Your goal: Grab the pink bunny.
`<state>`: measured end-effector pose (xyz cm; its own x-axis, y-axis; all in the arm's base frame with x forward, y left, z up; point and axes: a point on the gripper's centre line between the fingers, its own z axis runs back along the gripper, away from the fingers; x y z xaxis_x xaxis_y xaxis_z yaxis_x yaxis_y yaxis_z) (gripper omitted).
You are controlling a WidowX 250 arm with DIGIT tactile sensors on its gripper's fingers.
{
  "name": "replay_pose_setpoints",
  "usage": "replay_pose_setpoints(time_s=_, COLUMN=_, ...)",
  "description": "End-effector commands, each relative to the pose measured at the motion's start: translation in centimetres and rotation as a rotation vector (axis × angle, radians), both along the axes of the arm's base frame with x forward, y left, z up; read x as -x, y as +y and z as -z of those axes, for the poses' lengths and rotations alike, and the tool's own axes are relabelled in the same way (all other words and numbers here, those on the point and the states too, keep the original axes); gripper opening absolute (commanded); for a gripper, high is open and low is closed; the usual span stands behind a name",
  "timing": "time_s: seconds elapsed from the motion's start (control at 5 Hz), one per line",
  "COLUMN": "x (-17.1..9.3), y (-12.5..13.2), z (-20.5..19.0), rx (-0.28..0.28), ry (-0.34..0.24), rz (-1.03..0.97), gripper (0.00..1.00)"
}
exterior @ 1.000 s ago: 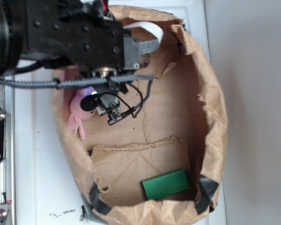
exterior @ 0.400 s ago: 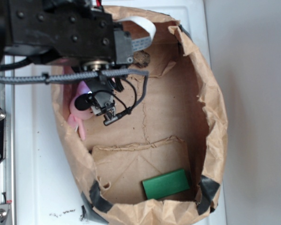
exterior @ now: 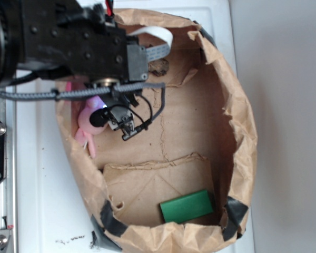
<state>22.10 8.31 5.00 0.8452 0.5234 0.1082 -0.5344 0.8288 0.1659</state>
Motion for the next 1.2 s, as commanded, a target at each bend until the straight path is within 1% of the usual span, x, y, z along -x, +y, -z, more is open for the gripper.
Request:
replay_pose_setpoints(time_s=0.0, x=1.1, y=-0.8, z=1.4, rx=-0.056, ry=-0.022, rz=0.011, gripper=1.00)
replay_pose_setpoints(time_s=0.2, x=1.9, y=-1.9, z=3.5, rx=-0.100, ry=-0.019, rz=0.048, gripper=1.00)
replay_pose_setpoints(time_s=0.4, x=1.8, y=-2.5, z=3.9, rx=-0.110, ry=-0.020, rz=0.053, gripper=1.00)
replay_pose_setpoints(time_s=0.6, x=1.6, y=-2.3, z=3.5, rx=-0.107, ry=-0.021, rz=0.046, gripper=0.00)
replay_pose_setpoints(time_s=0.8, x=1.5, y=-1.8, z=2.4, rx=-0.106, ry=-0.048, rz=0.051, gripper=0.00)
replay_pose_setpoints(time_s=1.0, x=1.5, y=-1.4, z=0.5, rx=-0.102, ry=-0.055, rz=0.064, gripper=0.00)
